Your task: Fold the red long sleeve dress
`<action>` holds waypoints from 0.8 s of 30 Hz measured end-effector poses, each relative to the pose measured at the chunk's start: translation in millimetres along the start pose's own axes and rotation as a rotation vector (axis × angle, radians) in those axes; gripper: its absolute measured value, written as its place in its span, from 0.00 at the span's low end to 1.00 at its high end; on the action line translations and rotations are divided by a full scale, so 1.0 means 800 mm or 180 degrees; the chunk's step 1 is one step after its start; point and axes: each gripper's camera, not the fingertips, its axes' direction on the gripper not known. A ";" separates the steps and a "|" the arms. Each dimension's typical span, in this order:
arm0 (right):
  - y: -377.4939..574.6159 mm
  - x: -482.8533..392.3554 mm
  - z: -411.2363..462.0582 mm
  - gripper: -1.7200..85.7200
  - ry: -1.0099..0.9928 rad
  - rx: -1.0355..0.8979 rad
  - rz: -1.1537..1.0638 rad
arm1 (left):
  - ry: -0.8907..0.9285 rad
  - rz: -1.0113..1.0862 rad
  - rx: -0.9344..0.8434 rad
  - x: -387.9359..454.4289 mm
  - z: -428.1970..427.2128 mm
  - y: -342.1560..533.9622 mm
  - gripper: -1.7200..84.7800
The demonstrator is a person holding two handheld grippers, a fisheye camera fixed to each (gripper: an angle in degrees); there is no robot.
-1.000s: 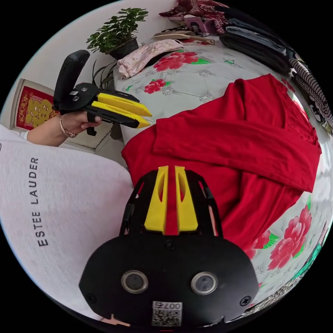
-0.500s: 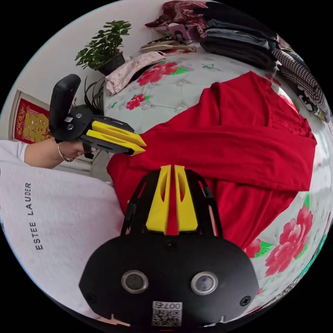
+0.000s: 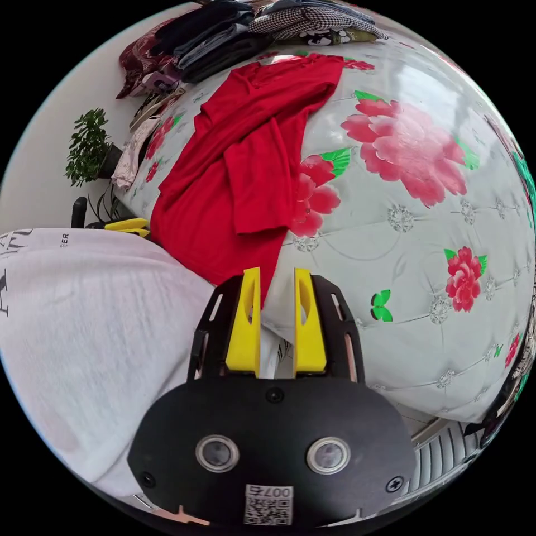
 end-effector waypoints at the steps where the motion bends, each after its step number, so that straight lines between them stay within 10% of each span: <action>1: -0.005 -0.013 0.012 0.06 0.0007 -0.0107 -0.0079 | -0.0231 -0.0017 -0.0131 0.010 0.010 -0.011 0.11; 4: -0.007 -0.031 0.014 0.04 0.0521 -0.0103 -0.0165 | -0.0647 0.0104 -0.0228 0.024 0.011 -0.021 0.05; 9: -0.010 -0.005 -0.050 0.02 -0.0377 0.0267 -0.0044 | 0.0187 -0.0076 0.0020 -0.012 -0.023 -0.026 0.01; 19: -0.136 0.053 -0.210 0.02 -0.0496 0.1776 0.0172 | 0.0941 -0.0975 0.1561 -0.161 -0.120 -0.164 0.02; 24: -0.187 0.070 -0.171 0.04 -0.0064 0.1301 0.0399 | 0.1025 -0.1789 0.1434 -0.208 -0.082 -0.214 0.11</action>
